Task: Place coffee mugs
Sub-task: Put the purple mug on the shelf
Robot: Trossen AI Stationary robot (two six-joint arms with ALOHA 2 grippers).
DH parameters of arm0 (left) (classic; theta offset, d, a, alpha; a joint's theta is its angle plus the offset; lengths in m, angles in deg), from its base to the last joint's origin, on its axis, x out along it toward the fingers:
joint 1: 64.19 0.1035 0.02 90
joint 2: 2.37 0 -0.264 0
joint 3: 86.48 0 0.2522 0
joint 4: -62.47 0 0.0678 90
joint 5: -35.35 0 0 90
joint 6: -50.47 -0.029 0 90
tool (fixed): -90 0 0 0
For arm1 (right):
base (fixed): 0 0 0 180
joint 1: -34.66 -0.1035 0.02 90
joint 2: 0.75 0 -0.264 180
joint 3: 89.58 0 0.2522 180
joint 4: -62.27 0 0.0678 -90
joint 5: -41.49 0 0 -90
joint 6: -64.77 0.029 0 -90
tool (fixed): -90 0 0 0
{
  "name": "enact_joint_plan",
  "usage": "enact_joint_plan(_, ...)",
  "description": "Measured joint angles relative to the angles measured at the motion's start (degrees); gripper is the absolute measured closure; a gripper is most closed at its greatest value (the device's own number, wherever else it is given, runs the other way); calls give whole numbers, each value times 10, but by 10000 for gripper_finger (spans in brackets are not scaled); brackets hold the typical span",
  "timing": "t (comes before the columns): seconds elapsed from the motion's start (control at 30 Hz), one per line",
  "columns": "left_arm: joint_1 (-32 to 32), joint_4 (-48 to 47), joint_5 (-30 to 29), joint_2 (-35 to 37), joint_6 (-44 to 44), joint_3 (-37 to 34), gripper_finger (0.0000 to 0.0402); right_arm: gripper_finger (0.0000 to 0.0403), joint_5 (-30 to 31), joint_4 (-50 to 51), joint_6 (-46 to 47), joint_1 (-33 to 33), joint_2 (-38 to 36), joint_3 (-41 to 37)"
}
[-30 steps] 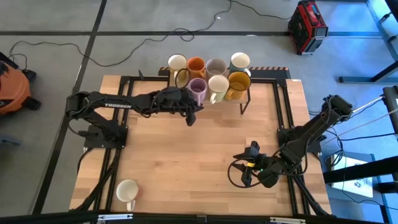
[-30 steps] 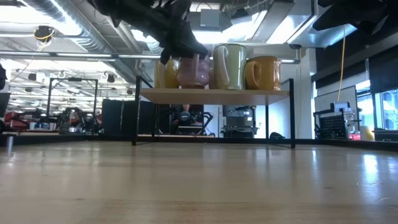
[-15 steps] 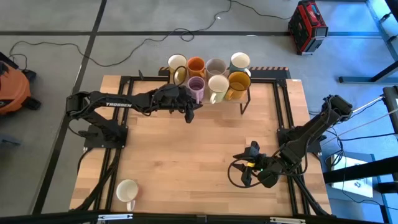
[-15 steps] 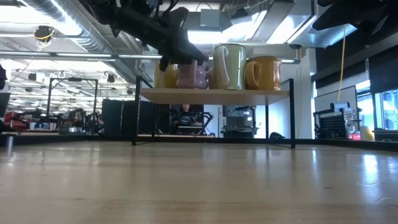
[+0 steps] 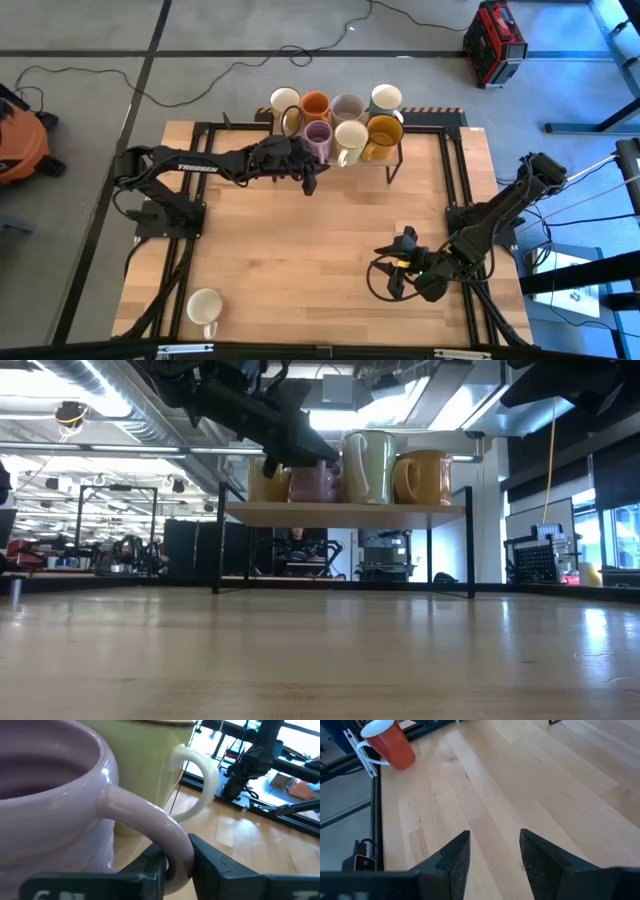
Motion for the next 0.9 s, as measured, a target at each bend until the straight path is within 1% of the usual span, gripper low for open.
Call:
enact_joint_plan(0.13, 0, 3, -3, -1, 4, 0, 313, 243, -1, -3, 1, 0, 0, 0)
enact_joint_plan(0.5, 1, -10, -3, 3, 4, 0, 277, 243, -8, -9, 1, 0, 0, 0)
enact_joint_plan(0.57, 1, -29, -3, 13, 1, 0, 270, 243, -10, -10, 1, 0, 0, 0)
enact_joint_plan(0.67, 2, -48, -9, 30, -9, 1, 266, 243, -11, -11, 1, 0, 0, 0)
enact_joint_plan(0.73, 4, -81, -14, 41, -12, 0, 265, 243, -11, -12, 1, 0, 0, 0)
enact_joint_plan(0.9, 5, -105, -12, 66, -25, 0, 264, 243, -11, -12, 1, 0, 0, 0)
